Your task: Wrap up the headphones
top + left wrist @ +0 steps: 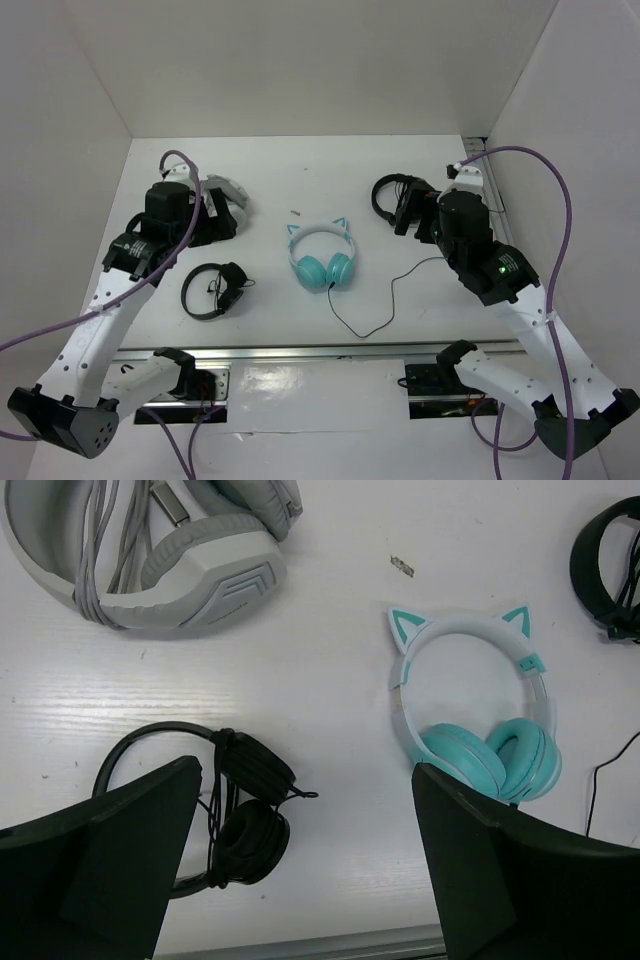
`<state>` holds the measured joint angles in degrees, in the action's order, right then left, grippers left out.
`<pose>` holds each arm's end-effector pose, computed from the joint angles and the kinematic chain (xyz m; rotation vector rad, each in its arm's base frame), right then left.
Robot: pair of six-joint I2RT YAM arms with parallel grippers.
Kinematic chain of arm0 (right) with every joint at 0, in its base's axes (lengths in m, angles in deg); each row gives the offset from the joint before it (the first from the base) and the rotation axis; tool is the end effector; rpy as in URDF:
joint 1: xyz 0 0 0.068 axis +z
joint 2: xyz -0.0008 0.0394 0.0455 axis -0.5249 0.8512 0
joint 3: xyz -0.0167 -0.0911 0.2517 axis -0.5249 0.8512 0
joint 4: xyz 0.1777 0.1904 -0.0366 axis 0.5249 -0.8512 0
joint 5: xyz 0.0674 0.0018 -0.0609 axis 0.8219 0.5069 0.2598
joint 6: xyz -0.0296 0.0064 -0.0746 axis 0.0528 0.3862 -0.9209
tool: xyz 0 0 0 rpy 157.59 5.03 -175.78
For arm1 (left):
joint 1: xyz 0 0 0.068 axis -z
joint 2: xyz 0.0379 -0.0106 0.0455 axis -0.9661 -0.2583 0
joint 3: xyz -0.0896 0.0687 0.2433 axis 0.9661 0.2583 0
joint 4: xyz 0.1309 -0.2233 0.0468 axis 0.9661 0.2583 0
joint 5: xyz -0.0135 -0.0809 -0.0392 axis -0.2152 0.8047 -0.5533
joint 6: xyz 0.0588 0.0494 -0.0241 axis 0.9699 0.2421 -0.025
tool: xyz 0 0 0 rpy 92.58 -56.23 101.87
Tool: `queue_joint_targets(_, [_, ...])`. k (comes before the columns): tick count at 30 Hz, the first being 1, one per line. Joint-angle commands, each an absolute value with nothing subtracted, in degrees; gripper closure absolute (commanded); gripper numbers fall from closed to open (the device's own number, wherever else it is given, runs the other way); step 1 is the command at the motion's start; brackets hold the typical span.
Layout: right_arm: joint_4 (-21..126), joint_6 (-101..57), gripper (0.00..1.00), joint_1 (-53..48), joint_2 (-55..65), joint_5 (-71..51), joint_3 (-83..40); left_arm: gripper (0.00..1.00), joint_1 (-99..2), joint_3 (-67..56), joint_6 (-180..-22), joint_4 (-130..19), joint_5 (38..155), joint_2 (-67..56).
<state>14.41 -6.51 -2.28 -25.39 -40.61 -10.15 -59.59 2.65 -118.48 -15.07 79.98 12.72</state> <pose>0.1935 0.0778 0.3722 0.1330 1.9701 0.1834 0.2328 -0.0540 0.3468 -0.3298 2.0993 -0.3054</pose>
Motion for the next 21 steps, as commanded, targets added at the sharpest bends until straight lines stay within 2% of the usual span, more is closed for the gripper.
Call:
queue_joint_targets(1, [15.56,-5.92,0.0,-1.87,-25.44,-42.21,-10.83,0.0,-59.91,2.67,-117.64,-17.4,80.98,13.82])
queue_joint_targets(9, [20.64,-6.54,0.0,-1.87,-26.94,-38.97,-4.51,0.0,-58.07,1.1,-114.92,-23.03,99.05,6.45])
queue_joint_targets(12, [22.49,-6.54,0.0,-1.87,-25.71,-36.6,-2.84,0.0,-55.27,-5.13,-110.54,-23.48,102.76,-2.85])
queue_joint_targets(17, [26.54,-6.01,0.0,-1.87,-25.09,-32.72,0.5,0.0,-47.44,-23.93,-101.04,-24.35,104.37,-23.39])
queue_joint_targets(21, [26.02,-6.01,0.0,-1.34,-25.09,-30.7,1.21,0.0,-45.94,-32.65,-93.13,-24.35,105.06,-33.52])
